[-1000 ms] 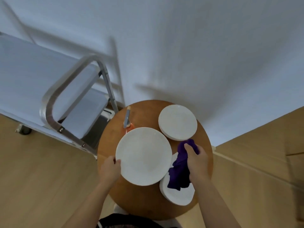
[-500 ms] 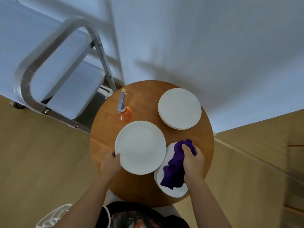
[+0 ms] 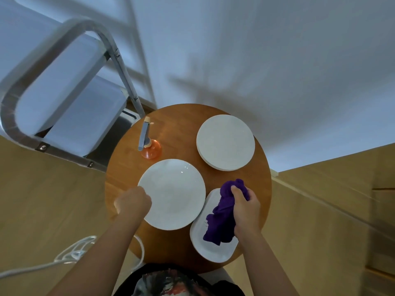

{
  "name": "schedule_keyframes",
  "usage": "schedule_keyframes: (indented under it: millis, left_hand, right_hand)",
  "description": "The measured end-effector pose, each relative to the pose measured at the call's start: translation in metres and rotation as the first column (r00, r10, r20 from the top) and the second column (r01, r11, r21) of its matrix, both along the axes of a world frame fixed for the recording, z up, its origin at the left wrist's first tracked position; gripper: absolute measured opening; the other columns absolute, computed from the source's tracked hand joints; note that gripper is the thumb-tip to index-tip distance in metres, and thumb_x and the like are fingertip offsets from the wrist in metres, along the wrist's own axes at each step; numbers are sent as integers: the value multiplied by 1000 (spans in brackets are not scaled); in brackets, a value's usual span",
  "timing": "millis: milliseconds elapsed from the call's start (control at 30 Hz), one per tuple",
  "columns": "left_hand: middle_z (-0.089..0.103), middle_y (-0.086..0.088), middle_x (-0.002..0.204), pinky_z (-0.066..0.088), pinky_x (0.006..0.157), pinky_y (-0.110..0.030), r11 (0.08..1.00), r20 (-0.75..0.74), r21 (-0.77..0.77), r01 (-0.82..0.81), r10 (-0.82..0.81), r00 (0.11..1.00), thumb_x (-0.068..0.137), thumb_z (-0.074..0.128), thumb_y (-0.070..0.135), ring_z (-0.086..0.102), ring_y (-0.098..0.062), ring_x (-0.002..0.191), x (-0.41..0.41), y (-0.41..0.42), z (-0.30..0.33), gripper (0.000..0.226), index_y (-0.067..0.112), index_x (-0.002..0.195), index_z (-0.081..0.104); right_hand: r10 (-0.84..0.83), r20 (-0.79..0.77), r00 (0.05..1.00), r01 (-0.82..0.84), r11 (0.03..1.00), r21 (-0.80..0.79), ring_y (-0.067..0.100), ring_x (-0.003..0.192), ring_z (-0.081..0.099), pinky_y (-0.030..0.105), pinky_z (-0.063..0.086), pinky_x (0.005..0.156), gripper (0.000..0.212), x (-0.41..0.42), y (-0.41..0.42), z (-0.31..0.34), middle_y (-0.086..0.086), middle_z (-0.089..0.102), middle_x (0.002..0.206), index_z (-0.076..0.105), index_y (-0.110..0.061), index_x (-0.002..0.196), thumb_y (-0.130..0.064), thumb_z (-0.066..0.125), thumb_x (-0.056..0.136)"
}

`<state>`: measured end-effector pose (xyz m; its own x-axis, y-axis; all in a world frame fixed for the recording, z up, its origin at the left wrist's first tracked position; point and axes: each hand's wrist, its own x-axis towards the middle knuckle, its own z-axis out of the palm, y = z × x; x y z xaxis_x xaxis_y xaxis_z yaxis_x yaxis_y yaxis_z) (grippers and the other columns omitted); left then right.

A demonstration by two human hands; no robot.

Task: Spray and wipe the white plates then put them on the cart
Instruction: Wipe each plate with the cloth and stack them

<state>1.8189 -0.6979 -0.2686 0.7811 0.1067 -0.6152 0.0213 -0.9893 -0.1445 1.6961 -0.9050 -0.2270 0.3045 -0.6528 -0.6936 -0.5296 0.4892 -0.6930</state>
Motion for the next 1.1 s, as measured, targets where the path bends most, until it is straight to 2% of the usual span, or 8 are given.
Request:
schedule_keyframes:
  millis: [167,300,400,533,700,800,933,1100]
  left_hand:
    - [63,-4,94,50,80,-31,954,46,-294,56,-45,998,98,44,39,61,-19,87,25,-73,13,33,11,107,59]
    - [50,-1,64,39,55,-22,869,43,-495,-14,41,998,96,51,32,48,-11,58,46,-135,5,32,11,73,56]
    - [56,-3,70,39,54,-19,881,31,-474,-7,24,999,98,50,32,52,-12,60,52,-164,-10,30,9,81,59]
    - [65,-10,100,47,69,-25,860,-55,-499,-106,91,994,95,55,35,64,-22,84,54,-181,-29,33,4,107,60]
    - [55,-3,69,50,53,-23,838,-161,-495,-230,171,972,95,57,26,59,-17,57,62,-185,-47,22,5,101,56]
    - [57,-6,68,55,58,-27,825,-208,-479,-299,224,952,95,55,19,60,-19,57,64,-184,-50,14,6,95,52]
    - [57,-5,67,52,56,-26,847,-138,-483,-223,178,974,95,56,28,59,-18,55,63,-187,-51,21,10,88,48]
    - [56,-6,68,55,60,-28,847,-150,-469,-249,202,968,94,56,17,59,-19,57,71,-188,-47,17,7,81,50]
  right_hand:
    - [-18,47,999,17,1000,20,17,81,66,24,49,57,15,3,-19,-2,-4,67,90,60,-31,99,-29,66,85]
    - [-18,63,998,15,999,44,16,79,66,23,49,54,15,12,-36,-3,-2,67,90,60,-28,100,-27,65,86]
    - [-22,55,998,19,998,54,17,83,64,24,49,58,19,23,-52,-4,-1,65,94,58,-28,104,-29,64,87]
    - [-21,81,996,17,998,52,17,83,63,25,50,61,11,33,-73,-6,-2,65,92,59,-31,96,-29,64,87]
    - [-29,71,997,26,999,47,14,80,63,22,48,57,8,32,-85,-9,-5,65,88,58,-32,92,-29,64,87]
    - [-37,57,998,34,998,52,14,81,62,22,47,57,9,28,-85,-12,-5,64,89,57,-33,90,-29,64,87]
    - [-35,26,999,34,998,52,16,84,62,24,48,60,11,25,-83,-16,-4,64,93,55,-34,93,-30,64,87]
    - [-35,31,999,33,998,57,16,84,62,23,47,58,12,27,-86,-15,-4,64,92,55,-34,95,-29,64,87]
